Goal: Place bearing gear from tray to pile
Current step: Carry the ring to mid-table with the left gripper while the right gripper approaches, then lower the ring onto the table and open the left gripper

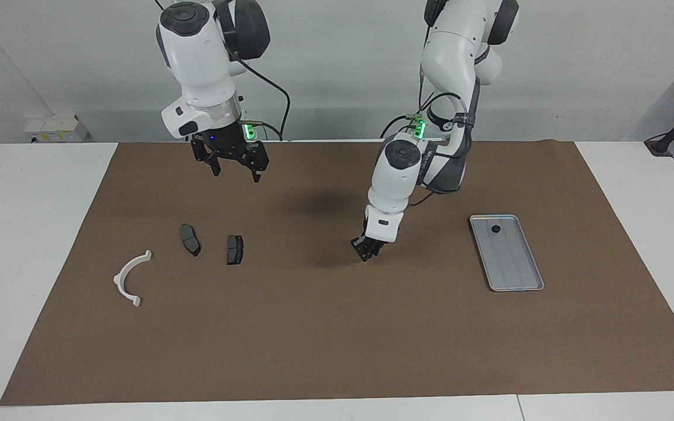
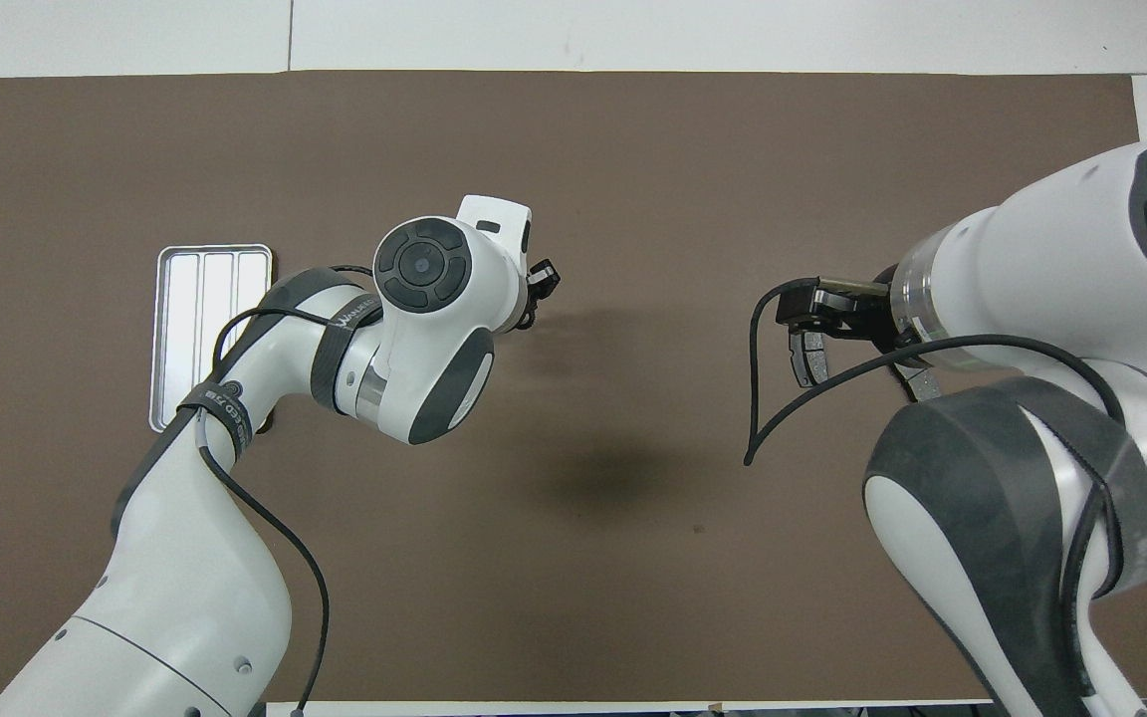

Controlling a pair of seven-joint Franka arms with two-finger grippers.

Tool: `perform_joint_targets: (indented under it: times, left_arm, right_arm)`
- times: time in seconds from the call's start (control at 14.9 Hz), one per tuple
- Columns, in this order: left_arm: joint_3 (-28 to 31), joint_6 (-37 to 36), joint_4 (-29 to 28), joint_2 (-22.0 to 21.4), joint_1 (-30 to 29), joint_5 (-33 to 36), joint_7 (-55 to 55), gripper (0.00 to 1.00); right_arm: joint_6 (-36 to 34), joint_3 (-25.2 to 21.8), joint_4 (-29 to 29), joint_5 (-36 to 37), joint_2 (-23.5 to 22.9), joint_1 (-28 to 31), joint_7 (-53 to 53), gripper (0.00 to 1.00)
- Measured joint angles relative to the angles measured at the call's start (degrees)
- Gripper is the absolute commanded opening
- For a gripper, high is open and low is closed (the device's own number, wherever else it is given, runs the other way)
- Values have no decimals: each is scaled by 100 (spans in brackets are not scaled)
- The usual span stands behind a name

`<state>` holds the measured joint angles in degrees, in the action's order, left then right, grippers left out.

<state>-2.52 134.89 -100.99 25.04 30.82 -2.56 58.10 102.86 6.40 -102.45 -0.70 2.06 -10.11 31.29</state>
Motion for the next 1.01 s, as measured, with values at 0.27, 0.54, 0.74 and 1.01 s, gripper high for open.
perform_joint_targets:
  times: [0.27,0.54,0.74,1.01]
  left_arm:
    - [38,331,-323,4,7,38,0,0]
    - [48,545,-539,-6,10,111,0,100]
    - [54,505,-529,-5,13,118,0,100]
    - [148,-464,74,-102,-147,130,-36,100]
  right_arm:
    - [1,0,0,0,0,0,0,100]
    - [1,0,0,0,0,0,0,100]
    - [1,0,0,0,0,0,0,100]
    - [5,0,0,0,0,-6,20,100]
